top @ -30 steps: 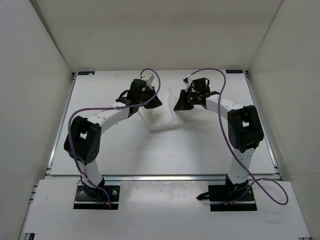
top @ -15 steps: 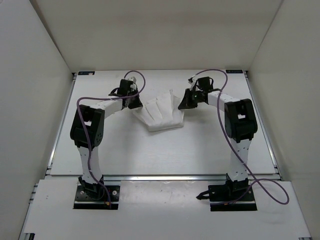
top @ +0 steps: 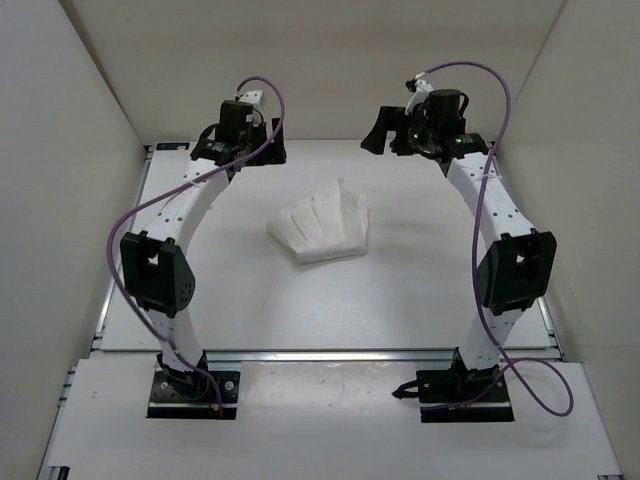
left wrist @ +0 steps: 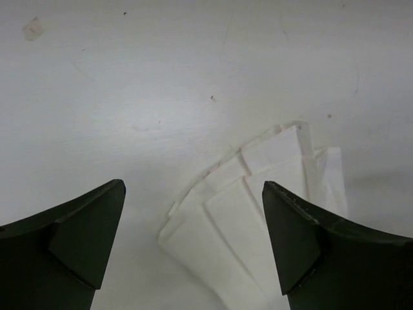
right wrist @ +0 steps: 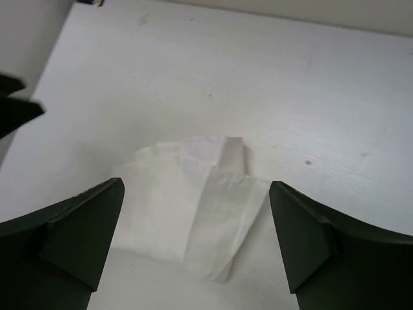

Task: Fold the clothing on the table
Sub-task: Fold the skirt

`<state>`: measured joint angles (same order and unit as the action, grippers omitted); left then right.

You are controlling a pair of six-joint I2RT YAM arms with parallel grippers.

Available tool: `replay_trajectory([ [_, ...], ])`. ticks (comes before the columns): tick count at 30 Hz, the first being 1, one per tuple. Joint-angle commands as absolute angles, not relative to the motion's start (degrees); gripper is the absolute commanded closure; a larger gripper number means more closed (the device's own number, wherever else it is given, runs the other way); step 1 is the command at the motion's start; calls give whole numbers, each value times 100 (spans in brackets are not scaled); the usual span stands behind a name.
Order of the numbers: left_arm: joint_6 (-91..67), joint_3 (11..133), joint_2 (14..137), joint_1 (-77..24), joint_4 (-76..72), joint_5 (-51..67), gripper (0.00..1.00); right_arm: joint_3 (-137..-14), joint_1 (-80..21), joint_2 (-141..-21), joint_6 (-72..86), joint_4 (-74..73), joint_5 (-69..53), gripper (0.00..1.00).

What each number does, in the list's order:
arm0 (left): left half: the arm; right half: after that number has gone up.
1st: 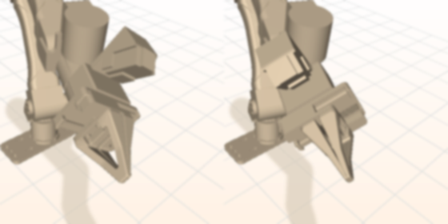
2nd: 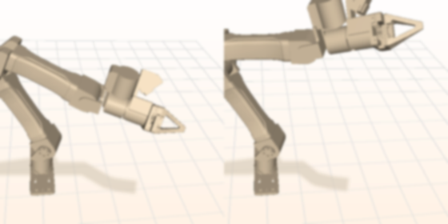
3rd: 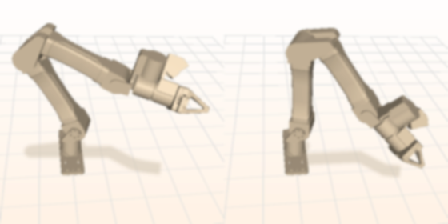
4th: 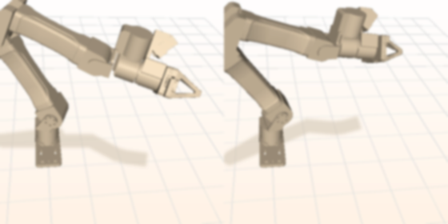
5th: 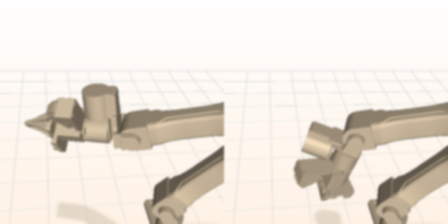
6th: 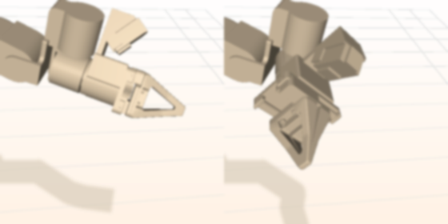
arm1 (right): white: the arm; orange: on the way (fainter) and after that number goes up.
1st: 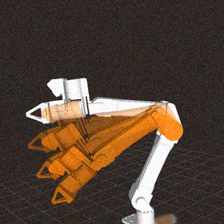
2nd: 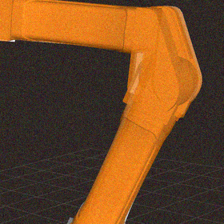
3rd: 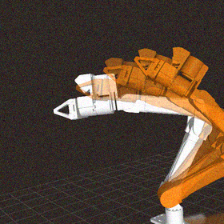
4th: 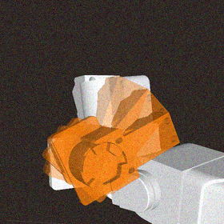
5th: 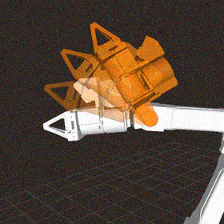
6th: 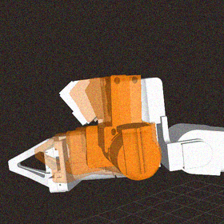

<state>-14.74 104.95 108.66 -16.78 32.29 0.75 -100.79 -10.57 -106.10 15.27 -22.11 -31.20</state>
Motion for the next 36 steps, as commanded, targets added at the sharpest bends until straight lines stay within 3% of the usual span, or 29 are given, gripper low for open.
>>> replay_trajectory([
  [1, -879, 9716, 9978, -2003, 4113, -597, 1, -10363, -1397, -10424, 677, -3742, -549, 7],
  [6, -1387, 8458, 9519, -2048, 4403, -220, 1, -8803, -1038, -9714, 1028, -3676, -1072, 14],
  [10, -1547, 7474, 9037, -2530, 4264, -157, 1, -6878, -1045, -8564, 1125, -2789, -853, 13],
  [16, -1889, 5778, 7667, -2777, 3438, -35, 2, -5398, -958, -7498, 1510, -2505, -1045, 12],
  [24, -2188, 4202, 6328, -2646, 2839, 18, 1, -4667, -1591, -7294, 2003, -1996, -1334, 13],
  [36, -1837, 4394, 6468, -2470, 3225, 52, 2, -4606, -1450, -7207, 2118, -1758, -1521, 9],
])
